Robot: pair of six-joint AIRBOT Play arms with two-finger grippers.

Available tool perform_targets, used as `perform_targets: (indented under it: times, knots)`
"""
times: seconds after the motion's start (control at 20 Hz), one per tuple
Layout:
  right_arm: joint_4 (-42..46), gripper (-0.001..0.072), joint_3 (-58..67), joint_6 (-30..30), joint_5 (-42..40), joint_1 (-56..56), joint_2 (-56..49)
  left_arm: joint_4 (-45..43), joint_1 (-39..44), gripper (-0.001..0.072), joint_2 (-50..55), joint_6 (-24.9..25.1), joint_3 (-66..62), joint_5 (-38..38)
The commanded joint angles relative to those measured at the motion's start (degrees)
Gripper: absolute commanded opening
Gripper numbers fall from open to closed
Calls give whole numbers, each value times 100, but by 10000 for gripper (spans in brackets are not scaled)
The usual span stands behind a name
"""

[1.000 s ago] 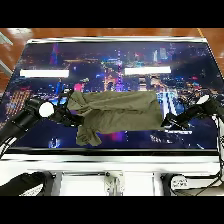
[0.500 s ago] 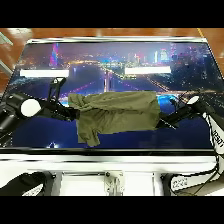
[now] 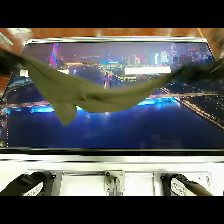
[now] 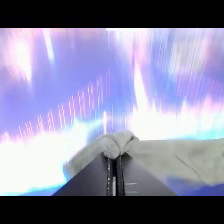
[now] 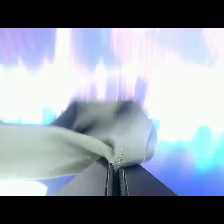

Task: Fold the shirts.

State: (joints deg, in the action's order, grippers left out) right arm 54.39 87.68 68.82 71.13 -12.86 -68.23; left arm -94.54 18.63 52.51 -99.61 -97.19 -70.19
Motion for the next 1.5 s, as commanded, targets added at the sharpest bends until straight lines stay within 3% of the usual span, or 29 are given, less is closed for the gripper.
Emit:
perform_targets:
  times: [0.0, 0.1, 0.2, 0.35, 0.45, 0.55, 0.8, 0.95, 1.05, 1.2, 1.35, 1.45]
  knots:
    - [584, 69, 1628, 177, -1259, 7, 1394, -175, -297, 40, -306, 96, -1952, 529]
    - [1222, 69, 2050, 321, -1711, 7, 2033, -168, -302, 40, -551, 96, -2385, 761]
    - [1757, 69, 2149, 699, -1598, 7, 2579, -164, -302, 40, -955, 96, -2295, 737]
    - [2210, 69, 2146, 1099, -774, 7, 3130, -164, -302, 40, -1394, 136, -2041, 240]
    - [2295, 69, 2146, 1134, -271, 7, 3329, -162, -302, 40, -1528, 472, -2004, -188]
    - [2400, 69, 2146, 1139, 111, 7, 3370, -149, -302, 40, -1563, 463, -2006, -487]
    - [2826, 69, 2146, 1207, 1379, 7, 2868, -153, -302, 40, -1534, 590, -1681, -732]
    - [2813, 69, 2144, 1438, 2723, 7, 2028, -219, -302, 40, -1530, 590, -737, -968]
    - [2579, 69, 2033, 1733, 3294, 20, 1335, -350, -302, 40, -1526, 275, 271, -977]
    - [2269, 68, 1147, 1738, 3023, 328, 577, -490, -304, 40, -1276, -481, 1926, -680]
    - [2420, 69, 61, 1755, 1405, 824, -271, -461, -387, 40, -629, -1062, 3008, 719]
    - [2406, 69, -35, 1827, 284, 1012, -1036, -358, -675, 40, 111, -1169, 3018, 1390]
